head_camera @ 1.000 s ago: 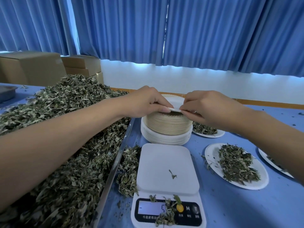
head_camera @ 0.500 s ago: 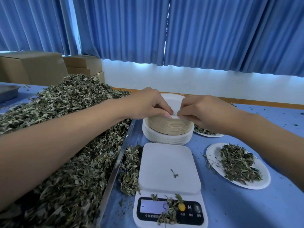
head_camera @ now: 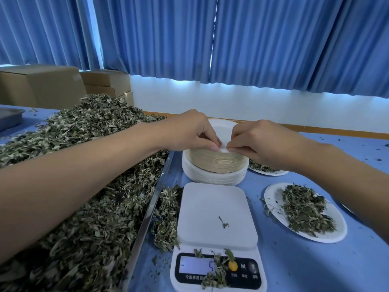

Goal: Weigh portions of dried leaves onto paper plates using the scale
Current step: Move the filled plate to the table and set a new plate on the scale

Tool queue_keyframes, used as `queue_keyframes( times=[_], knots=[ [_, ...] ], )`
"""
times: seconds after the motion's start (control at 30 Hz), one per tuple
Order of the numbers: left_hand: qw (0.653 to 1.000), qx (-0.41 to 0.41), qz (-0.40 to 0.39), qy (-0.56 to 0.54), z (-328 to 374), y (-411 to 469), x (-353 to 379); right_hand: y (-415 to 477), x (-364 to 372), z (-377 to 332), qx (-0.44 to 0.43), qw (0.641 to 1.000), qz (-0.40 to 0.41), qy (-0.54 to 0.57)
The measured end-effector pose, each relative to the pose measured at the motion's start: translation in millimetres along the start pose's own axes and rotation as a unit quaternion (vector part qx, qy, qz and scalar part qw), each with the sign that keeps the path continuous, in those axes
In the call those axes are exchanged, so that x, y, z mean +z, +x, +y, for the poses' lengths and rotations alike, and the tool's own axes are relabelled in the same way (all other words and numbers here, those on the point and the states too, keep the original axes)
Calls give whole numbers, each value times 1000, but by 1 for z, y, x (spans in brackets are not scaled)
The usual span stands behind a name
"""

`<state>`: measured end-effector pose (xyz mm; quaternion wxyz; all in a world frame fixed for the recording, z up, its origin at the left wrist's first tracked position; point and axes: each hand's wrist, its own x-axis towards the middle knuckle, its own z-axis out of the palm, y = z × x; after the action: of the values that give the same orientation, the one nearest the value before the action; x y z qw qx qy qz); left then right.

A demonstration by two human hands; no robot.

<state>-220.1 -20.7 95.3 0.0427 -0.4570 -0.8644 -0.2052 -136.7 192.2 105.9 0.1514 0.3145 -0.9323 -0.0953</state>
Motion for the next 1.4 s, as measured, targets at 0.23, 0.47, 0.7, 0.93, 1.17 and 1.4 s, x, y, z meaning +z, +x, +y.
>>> queue_keyframes(
  times=[0.23,0.47,0.7,0.93,1.17,1.4],
  knots=[
    [999,14,-19,25,2,0,-2,-1,-1,0,3,1000,-1,8],
    [986,68,-55,140,0,2,-2,-1,0,0,5,1000,2,10],
    [935,119,-49,330,16,7,6,1,0,-3,13,1000,0,-3],
    [975,110,-69,181,11,-1,-5,1,-2,-4,23,1000,-10,8],
    [982,80,-73,157,13,-1,-5,3,-4,-5,28,999,-23,6],
    [980,79,-76,164,12,0,-6,4,-6,-5,24,999,-29,-2]
  ],
)
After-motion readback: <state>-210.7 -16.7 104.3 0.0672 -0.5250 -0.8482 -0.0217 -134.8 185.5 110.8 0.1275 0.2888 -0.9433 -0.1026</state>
